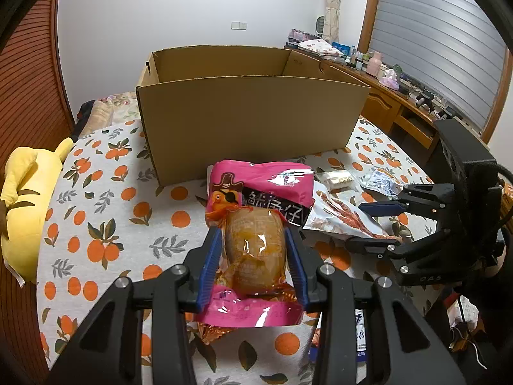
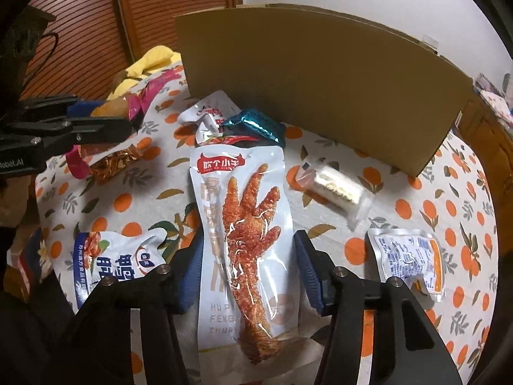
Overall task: Organize snacks
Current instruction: 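Grasp the pink-wrapped snack with the left gripper while the right grasps the white chicken-feet pack, then lift both held snacks and carry them over the cardboard box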
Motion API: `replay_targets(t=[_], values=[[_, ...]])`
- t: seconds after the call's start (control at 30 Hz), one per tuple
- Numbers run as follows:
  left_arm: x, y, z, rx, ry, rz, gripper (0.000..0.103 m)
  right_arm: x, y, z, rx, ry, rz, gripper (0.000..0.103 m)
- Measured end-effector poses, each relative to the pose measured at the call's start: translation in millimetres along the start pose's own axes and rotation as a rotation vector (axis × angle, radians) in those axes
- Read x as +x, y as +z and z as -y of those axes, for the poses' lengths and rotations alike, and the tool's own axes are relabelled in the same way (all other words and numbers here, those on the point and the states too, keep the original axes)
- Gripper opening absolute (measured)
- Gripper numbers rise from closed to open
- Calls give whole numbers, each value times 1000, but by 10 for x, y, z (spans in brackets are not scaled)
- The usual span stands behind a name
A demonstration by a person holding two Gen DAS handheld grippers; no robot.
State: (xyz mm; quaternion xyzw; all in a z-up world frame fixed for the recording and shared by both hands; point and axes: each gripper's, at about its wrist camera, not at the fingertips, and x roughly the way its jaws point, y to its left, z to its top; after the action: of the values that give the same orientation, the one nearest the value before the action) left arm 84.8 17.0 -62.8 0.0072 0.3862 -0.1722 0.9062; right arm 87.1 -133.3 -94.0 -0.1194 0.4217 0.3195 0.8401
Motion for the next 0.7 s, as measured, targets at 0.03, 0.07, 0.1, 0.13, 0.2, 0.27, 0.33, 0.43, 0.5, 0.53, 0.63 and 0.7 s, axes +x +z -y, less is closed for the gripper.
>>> replay_targets(t=[0.03,0.07,0.1,0.13,0.2,0.27,0.33,0.43,0.5,0.53,0.63,0.7], values=[[1,0,2,0,1,0,38,-21,-18,6,3,4,1,55],[-2,0,0,0,1,1,38,-42,-39,15,5,7,2,54],[-2,0,4,0,0,2,38,-52,-48,9,6,1,4,55],[-1,0,0,-1,0,1,38,-71,-55,11,5,-2,5,55],[-1,1,3,-2,1,2,38,-106,-68,6,5,-4,13,55],[0,1,8,-1,1,3,38,-117,-63,-5,7,-4,17,55],[4,6,7,-2,0,3,38,-160,-72,-19,7,-13,24,55],[1,11,14,-2,-1,5,38,-231,-72,-39,5,-17,41,55],[-16,21,9,-2,-2,9,38,-273,-67,-48,3,-25,54,55],[-20,30,17,-1,-3,12,38,-299,-71,-34,3,-26,58,55],[-56,59,17,-1,-7,22,38,-358,-71,-40,6,-29,74,55],[-79,88,17,-2,-11,30,38,-419,-70,-26,11,-31,95,55]])
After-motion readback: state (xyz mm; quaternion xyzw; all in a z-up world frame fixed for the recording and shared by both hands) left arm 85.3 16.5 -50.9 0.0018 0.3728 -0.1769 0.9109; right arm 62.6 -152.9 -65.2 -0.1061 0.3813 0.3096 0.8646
